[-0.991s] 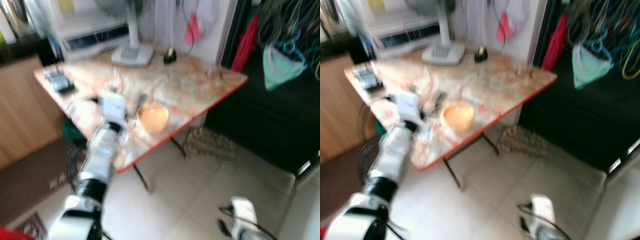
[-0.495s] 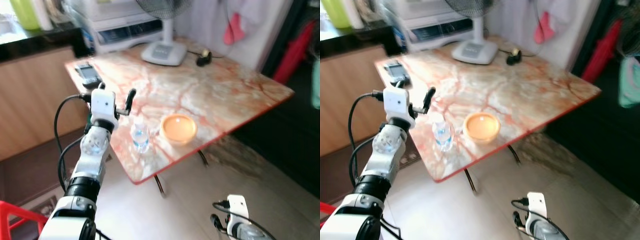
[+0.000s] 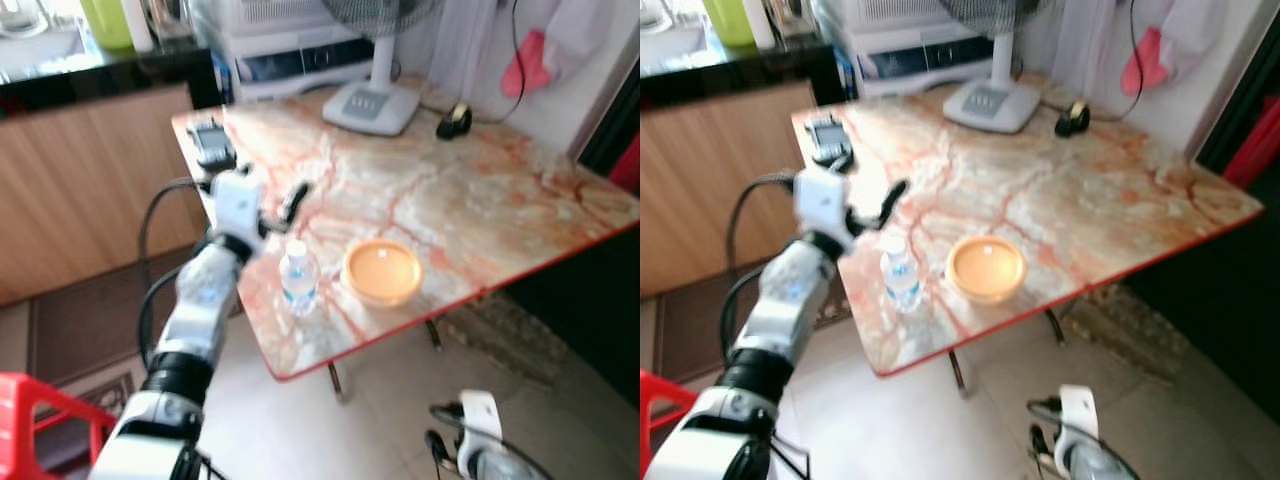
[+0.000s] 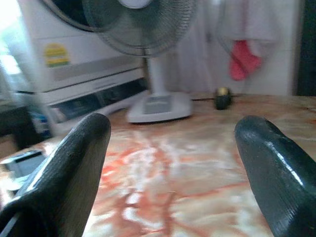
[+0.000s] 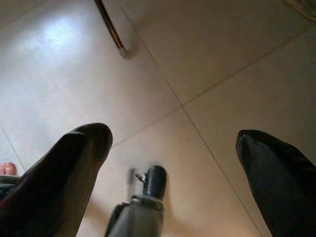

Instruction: Restocking fridge

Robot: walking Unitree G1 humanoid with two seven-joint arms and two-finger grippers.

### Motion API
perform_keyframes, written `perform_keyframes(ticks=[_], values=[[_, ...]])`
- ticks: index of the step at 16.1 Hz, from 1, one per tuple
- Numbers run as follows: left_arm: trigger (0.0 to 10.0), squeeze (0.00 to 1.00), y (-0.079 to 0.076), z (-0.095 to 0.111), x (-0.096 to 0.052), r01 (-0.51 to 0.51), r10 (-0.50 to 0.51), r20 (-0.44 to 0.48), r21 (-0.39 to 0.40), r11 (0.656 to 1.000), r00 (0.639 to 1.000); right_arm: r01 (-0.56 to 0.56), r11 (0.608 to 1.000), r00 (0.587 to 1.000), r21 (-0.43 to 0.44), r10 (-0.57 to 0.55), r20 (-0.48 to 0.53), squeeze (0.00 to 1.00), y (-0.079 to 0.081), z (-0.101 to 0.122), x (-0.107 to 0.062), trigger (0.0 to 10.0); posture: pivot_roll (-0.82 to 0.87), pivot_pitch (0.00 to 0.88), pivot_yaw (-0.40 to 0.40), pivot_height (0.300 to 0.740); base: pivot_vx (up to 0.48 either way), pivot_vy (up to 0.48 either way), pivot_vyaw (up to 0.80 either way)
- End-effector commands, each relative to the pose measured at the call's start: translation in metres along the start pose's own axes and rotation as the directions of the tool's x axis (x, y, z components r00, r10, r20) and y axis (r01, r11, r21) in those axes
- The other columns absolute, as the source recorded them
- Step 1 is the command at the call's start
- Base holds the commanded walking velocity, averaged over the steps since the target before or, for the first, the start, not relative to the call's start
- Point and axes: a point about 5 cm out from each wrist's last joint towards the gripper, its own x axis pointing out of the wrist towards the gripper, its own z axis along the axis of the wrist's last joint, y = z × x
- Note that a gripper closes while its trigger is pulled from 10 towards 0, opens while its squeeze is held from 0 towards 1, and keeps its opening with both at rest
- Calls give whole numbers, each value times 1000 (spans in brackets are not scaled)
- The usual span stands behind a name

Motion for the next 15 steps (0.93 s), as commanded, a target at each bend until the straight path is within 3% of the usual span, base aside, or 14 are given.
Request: perform_keyframes(ticks=[1,4,6,8,9,11,15], values=[[10000,0,3,19,9,41,-41,13,-6,999,999,5,1000,1000,2,-5,-8,0,-2,-2,0,10000,147,11,-37,740,0,0,0],[10000,0,-2,40,16,157,-160,-102,-42,987,982,0,1000,1000,-12,0,-15,0,-1,-3,0,10000,153,4,-35,740,0,0,0],[10000,0,-3,51,20,120,-140,-190,-114,986,972,-2,1000,1000,-22,2,-20,0,-1,-3,0,10000,160,0,-33,740,0,0,0],[10000,0,-11,50,17,190,-217,-279,-121,974,935,-3,1000,1000,-22,3,-22,0,-1,-4,0,10000,164,0,-29,740,0,0,0],[10000,0,-23,46,10,282,-306,-325,-121,952,895,-7,1000,1000,-27,6,-25,0,0,-4,0,10000,164,0,-26,740,0,0,0],[10000,0,-22,32,10,243,-243,-433,-57,968,868,-7,1000,1000,-25,7,-25,0,0,-4,0,10000,160,0,-23,740,0,0,0],[10000,0,-8,29,16,126,-104,-526,5,992,844,-7,1000,1000,-26,7,-25,0,0,-3,0,10000,166,4,-30,740,0,0,0]])
